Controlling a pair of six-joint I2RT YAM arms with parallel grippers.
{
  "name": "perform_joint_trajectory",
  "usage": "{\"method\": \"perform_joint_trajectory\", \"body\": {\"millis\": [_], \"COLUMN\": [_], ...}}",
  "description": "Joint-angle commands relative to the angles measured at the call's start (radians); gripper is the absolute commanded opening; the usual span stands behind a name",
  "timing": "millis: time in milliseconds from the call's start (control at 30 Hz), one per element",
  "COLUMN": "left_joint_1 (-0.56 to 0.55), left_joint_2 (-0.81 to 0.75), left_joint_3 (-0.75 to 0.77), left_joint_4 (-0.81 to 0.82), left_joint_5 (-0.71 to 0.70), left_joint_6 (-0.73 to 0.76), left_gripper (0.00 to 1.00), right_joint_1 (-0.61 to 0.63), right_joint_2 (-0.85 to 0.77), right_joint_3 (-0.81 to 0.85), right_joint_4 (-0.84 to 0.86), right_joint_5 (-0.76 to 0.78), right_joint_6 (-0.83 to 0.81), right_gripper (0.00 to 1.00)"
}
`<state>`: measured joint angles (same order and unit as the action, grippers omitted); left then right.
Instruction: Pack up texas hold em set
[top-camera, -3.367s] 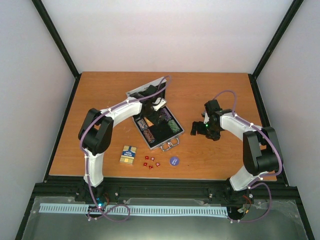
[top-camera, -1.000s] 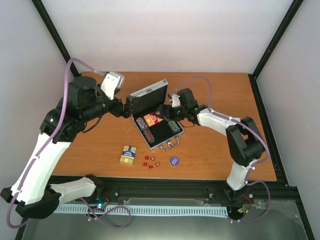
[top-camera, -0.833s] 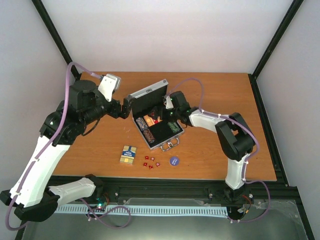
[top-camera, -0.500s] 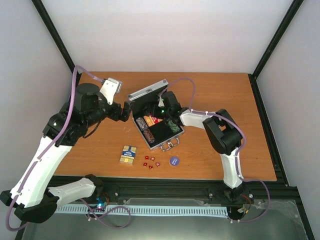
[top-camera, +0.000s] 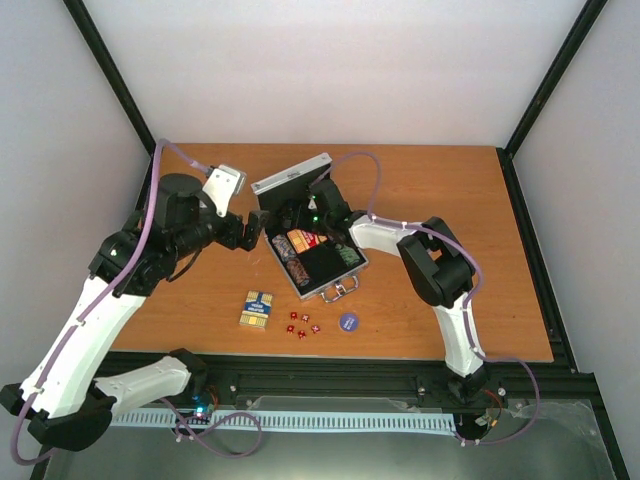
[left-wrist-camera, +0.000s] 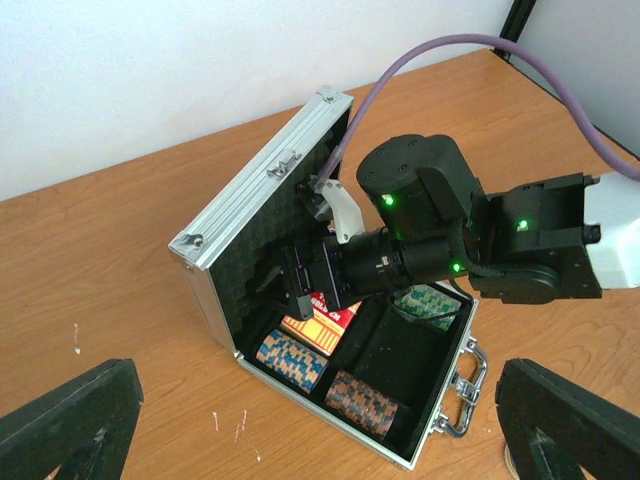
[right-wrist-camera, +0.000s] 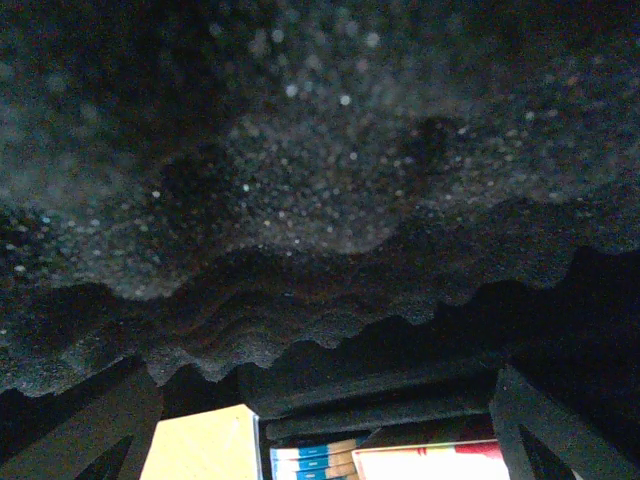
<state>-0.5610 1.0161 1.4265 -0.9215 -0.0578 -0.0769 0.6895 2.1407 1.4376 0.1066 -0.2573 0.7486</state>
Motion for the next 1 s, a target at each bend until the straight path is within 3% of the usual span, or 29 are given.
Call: {"method": "perform_joint_trajectory", "body": {"millis": [0, 233, 600, 767, 967], "left_joint_1": [0.005, 0.005, 0.005, 0.005, 0.005], "left_joint_2": [-0.019, -0.015, -0.018, 0.010, 0.047], "left_joint_3": [-0.010, -0.011, -0.016, -0.003, -0.040], "left_joint_4": [-0.004, -0.007, -0.007, -0.024, -0.079], "left_joint_5": [-0.012, -0.007, -0.016, -0.019, 0.030], "left_joint_6": [0.016, 0.018, 0.027, 0.012, -0.020], "left_gripper": [1.00, 1.00, 1.00, 1.00, 1.00], "right_joint_1": [0.013, 0.014, 0.016, 0.041, 0.059], "right_joint_2": [0.032, 0.069, -0.042, -0.127, -0.280], "right_joint_3": [0.002, -0.021, -0.054, 0.011, -0.056], "right_joint_4": [-0.243, -0.325, -0.203, -0.356, -0.497], "right_joint_5": [0.049, 0.066, 0.033, 0.080, 0.143], "right_joint_6": [-0.017, -0.028, -0.189, -0.284, -0.241], "right_gripper": [0.92, 0.93, 0.94, 1.00, 1.00]}}
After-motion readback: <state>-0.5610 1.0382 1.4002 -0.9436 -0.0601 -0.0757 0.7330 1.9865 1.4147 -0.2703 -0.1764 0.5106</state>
